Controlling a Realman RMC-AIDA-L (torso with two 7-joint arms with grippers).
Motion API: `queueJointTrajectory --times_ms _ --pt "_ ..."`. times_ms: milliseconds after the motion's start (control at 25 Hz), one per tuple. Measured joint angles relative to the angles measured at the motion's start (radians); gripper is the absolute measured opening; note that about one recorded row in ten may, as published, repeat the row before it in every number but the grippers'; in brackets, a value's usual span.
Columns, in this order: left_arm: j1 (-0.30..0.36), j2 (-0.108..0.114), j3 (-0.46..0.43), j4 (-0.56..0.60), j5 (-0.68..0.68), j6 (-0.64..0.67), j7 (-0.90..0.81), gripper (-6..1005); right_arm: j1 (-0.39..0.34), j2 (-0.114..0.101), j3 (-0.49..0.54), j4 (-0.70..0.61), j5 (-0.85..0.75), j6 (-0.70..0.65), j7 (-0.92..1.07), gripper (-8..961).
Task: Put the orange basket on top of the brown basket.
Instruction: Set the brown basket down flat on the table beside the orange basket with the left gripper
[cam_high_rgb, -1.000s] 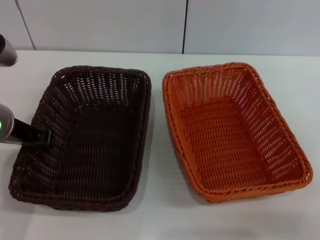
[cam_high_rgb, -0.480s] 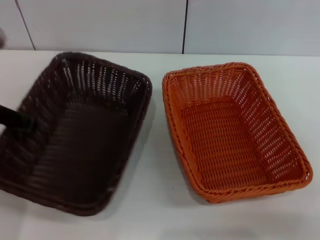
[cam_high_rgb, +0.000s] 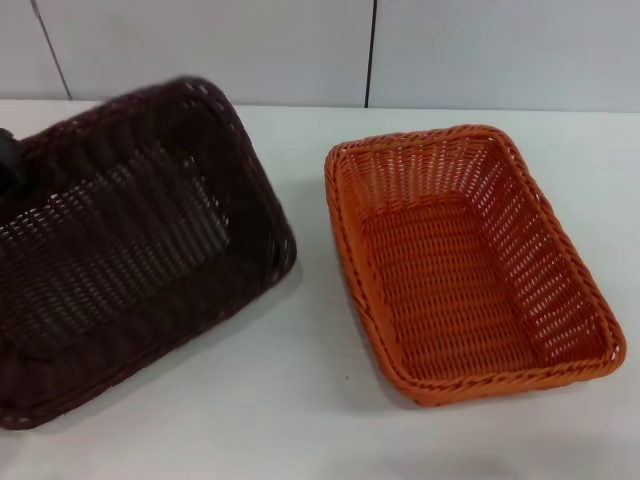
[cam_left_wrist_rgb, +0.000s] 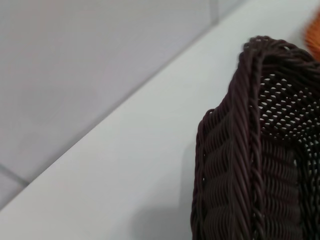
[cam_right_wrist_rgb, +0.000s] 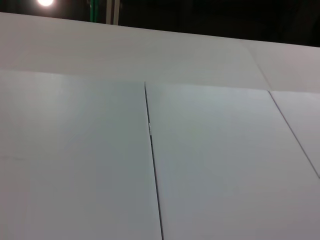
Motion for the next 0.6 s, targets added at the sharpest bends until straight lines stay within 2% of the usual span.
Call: queueJointTrajectory --times_ms 160,200,240,280,440,520,600 --pt "-0.063 0.043 -0.002 0.058 -0.007 -0.095 0.158 175 -0.013 0.000 0.000 0.014 0.001 -0.002 0.000 676" --pt "-0.063 0.043 -0.002 0.058 -0.007 -0.095 0.158 171 -0.013 0.000 0.000 0.014 0.001 -0.002 0.000 676" --pt "-0.076 0.055 -0.006 0.069 -0.012 -0.124 0.189 167 -0.018 0.000 0.000 0.024 0.002 -0.002 0.000 676" --pt "-0.107 0.077 -0.018 0.099 -0.020 -0.177 0.251 167 -0.025 0.000 0.000 0.036 0.005 -0.001 0.000 676" --pt "-0.173 0.112 -0.021 0.200 -0.018 -0.239 0.322 167 -0.057 0.001 0.000 0.082 0.016 0.000 0.000 676" --pt "-0.209 0.125 -0.007 0.254 -0.013 -0.260 0.349 167 -0.066 0.003 0.000 0.085 0.017 -0.003 0.000 676" --pt "-0.238 0.126 0.018 0.283 -0.007 -0.265 0.374 167 -0.074 0.005 -0.004 0.088 0.017 -0.007 0.000 675"
